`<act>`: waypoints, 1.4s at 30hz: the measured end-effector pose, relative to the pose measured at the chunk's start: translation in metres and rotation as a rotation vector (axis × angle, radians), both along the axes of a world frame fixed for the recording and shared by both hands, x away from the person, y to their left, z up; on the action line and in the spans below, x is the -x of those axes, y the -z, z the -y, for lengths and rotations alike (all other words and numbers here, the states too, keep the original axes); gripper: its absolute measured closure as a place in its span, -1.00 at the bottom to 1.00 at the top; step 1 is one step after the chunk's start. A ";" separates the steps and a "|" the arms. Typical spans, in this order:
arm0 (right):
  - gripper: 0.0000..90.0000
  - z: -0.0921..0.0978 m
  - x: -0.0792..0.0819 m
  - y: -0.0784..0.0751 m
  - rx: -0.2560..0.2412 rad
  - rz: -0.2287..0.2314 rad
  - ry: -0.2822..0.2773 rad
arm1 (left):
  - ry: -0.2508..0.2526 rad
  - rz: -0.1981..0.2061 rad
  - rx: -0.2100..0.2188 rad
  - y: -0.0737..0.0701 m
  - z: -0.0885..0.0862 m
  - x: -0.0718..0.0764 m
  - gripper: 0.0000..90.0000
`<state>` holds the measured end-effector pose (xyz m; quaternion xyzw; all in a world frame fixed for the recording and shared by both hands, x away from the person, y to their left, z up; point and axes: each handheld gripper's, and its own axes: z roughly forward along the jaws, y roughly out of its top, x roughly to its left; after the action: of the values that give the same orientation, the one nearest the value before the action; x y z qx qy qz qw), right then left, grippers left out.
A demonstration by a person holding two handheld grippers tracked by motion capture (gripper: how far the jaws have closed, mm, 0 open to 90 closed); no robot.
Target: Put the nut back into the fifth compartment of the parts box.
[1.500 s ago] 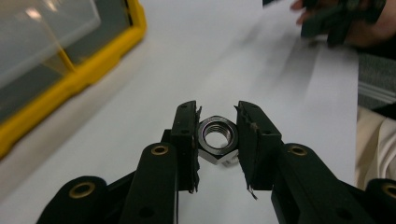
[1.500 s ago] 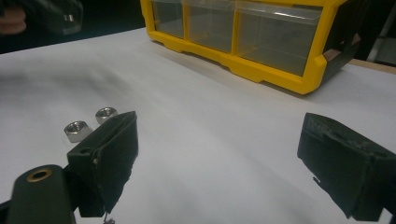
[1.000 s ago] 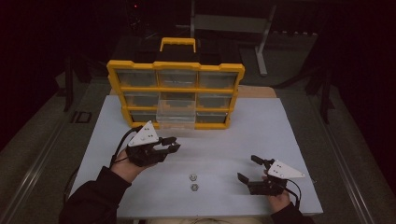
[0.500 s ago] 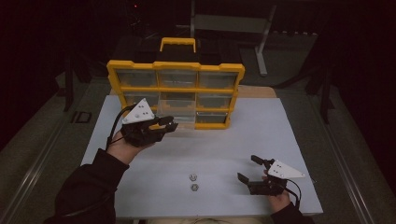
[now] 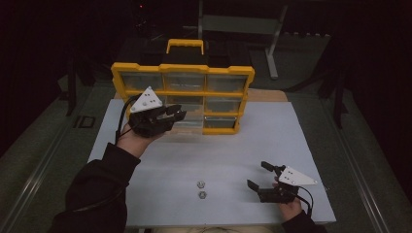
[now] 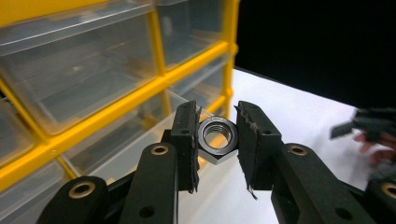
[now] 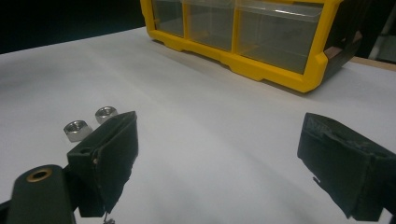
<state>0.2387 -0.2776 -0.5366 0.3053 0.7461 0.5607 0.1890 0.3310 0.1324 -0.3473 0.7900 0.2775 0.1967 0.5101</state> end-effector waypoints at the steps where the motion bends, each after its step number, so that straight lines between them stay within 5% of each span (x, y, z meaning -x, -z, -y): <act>1: -0.72 0.000 0.000 0.000 0.000 -0.001 0.000 | -0.015 0.000 0.003 0.001 0.000 -0.002 0.52; 13: -0.72 0.000 0.000 -0.001 -0.003 -0.001 -0.001 | -0.137 -0.095 -0.002 0.017 0.007 -0.024 0.52; 23: -0.72 0.000 0.000 0.000 0.000 -0.003 -0.003 | -0.172 -0.171 -0.045 0.028 0.015 -0.034 0.52; 29: -0.72 0.001 0.000 0.000 0.000 -0.005 -0.003 | -0.149 -0.209 -0.088 0.033 0.017 -0.039 0.52; 42: -0.72 0.000 0.000 0.001 0.004 -0.008 -0.004 | -0.162 -0.273 -0.143 0.028 0.021 -0.049 0.52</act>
<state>0.2387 -0.2781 -0.5372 0.3057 0.7486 0.5582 0.1857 0.3795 0.1111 -0.3748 0.8185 0.3925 0.1475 0.3929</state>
